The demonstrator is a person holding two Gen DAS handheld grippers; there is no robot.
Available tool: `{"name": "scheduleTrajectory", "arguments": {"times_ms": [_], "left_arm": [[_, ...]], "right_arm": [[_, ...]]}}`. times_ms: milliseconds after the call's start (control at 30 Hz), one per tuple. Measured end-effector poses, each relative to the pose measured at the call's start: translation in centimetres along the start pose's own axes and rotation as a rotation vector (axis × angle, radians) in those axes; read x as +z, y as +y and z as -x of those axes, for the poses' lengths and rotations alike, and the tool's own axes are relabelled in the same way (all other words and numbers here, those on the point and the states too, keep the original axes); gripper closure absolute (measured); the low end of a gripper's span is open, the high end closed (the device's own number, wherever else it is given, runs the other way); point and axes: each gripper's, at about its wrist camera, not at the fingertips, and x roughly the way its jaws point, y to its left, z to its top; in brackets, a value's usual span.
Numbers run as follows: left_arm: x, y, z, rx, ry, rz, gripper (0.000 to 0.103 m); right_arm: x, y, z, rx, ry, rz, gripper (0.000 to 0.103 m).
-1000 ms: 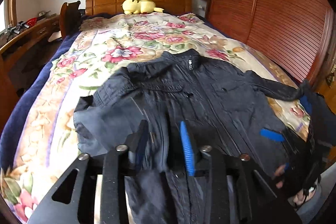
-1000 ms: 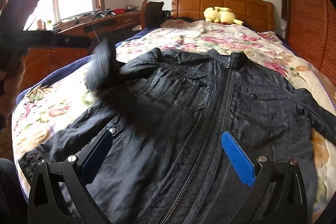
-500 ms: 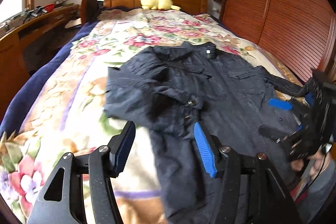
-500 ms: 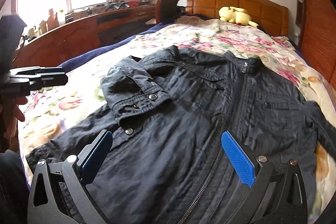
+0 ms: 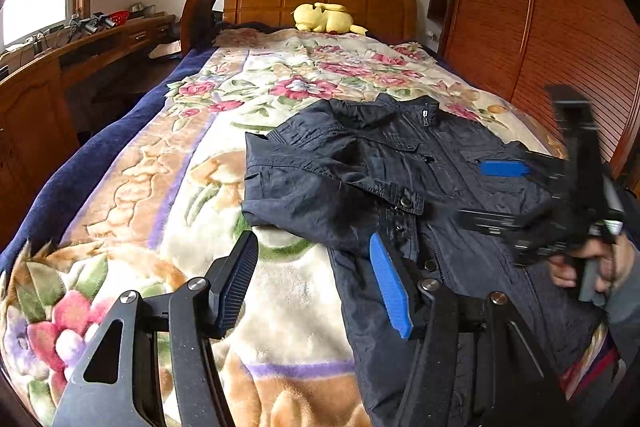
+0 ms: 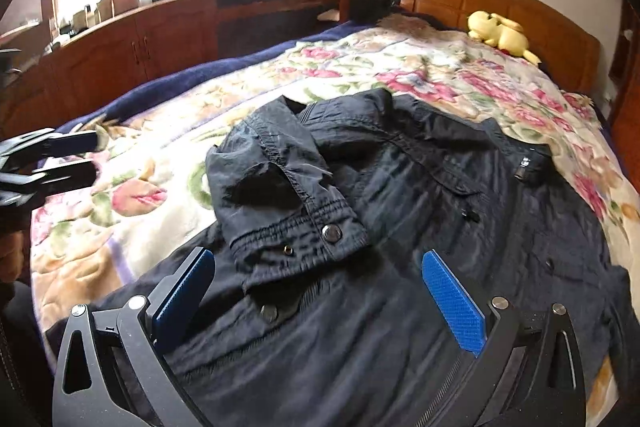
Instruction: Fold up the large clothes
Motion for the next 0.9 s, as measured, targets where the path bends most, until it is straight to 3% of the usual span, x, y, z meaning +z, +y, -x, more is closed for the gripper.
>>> {"name": "scheduleTrajectory", "arguments": {"times_ms": [400, 667, 767, 833, 900], "left_arm": [[0.0, 0.1, 0.8, -0.017, -0.025, 0.005, 0.044], [0.0, -0.1, 1.1, -0.028, -0.031, 0.003, 0.044], [-0.1, -0.3, 1.2, -0.033, -0.026, 0.002, 0.044], [-0.1, -0.3, 1.2, -0.032, -0.026, 0.0, 0.044], [-0.2, -0.4, 1.2, -0.037, -0.026, 0.0, 0.044]], "right_arm": [[2.6, -2.5, -12.2, -0.016, 0.173, -0.05, 0.001], [1.7, -2.6, -14.0, 0.019, 0.2, -0.07, 0.003], [1.2, -2.5, -13.2, 0.057, 0.174, -0.054, 0.023], [1.3, -1.9, -12.5, 0.037, 0.144, -0.011, 0.054], [1.3, -1.4, -11.8, 0.007, 0.13, 0.021, 0.076]]}}
